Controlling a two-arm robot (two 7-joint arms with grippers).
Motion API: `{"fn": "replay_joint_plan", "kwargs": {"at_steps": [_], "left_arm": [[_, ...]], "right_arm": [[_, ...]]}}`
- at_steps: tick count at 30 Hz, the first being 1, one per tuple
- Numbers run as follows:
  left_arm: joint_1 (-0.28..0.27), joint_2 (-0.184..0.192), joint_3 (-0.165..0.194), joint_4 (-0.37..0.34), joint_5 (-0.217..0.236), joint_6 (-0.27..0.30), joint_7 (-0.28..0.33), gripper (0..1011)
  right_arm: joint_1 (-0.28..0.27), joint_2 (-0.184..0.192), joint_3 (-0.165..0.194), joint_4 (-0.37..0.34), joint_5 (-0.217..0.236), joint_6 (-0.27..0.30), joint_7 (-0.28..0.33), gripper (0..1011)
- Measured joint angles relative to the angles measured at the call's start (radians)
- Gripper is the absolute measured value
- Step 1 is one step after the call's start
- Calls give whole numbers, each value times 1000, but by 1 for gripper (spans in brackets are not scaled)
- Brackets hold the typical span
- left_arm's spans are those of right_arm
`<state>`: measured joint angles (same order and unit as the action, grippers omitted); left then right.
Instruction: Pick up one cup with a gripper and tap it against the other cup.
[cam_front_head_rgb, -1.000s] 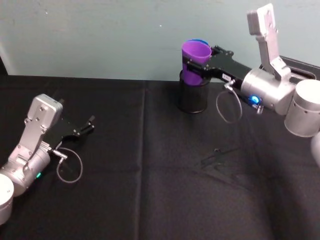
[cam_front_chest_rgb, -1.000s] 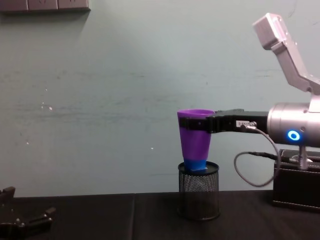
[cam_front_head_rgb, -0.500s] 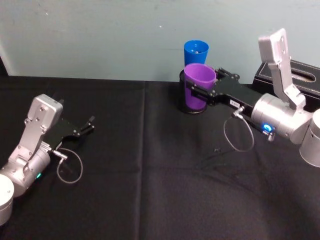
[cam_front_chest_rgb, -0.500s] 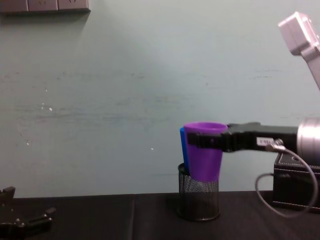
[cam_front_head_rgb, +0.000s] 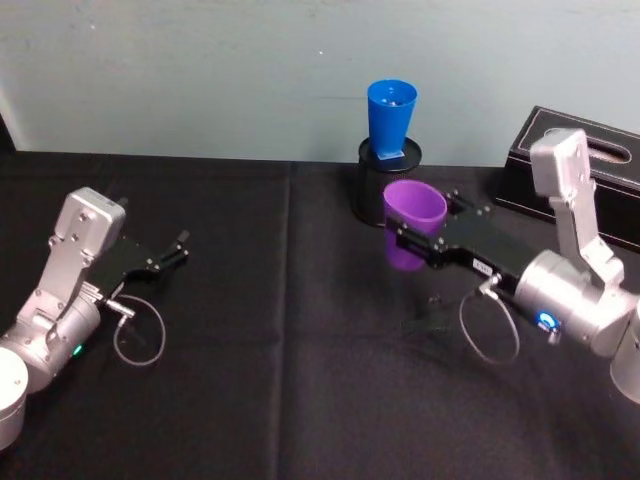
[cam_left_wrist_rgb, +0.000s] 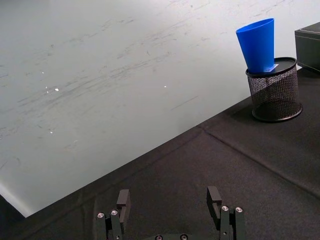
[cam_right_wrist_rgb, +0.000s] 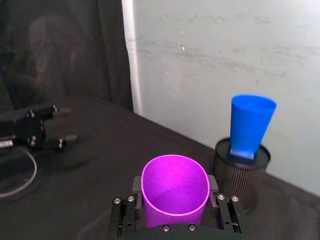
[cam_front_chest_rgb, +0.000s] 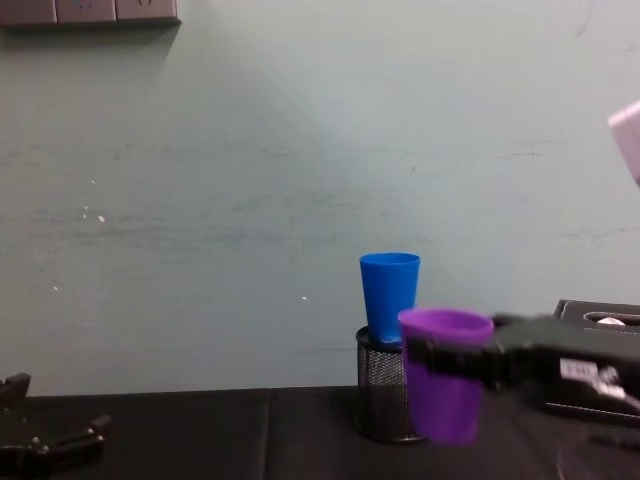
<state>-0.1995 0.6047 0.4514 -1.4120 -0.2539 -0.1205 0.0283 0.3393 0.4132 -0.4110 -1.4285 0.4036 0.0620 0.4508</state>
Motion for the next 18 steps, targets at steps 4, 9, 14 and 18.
{"fn": "replay_joint_plan", "kwargs": {"at_steps": [4,9,14,18], "left_arm": [[0,0,0,0,0,0,0,1005],[0,0,0,0,0,0,0,1005],[0,0,0,0,0,0,0,1004],[0,0,0,0,0,0,0,1005]], "right_arm": [[-28,2,0,2,-10,-17,-7,733],[-42,-1,-1,17,-26,-25,-14,733],[-50,-9,-1,29,-33,-9,-22,733],[-51,-17,-3,47,-41,7,-24,733]]}}
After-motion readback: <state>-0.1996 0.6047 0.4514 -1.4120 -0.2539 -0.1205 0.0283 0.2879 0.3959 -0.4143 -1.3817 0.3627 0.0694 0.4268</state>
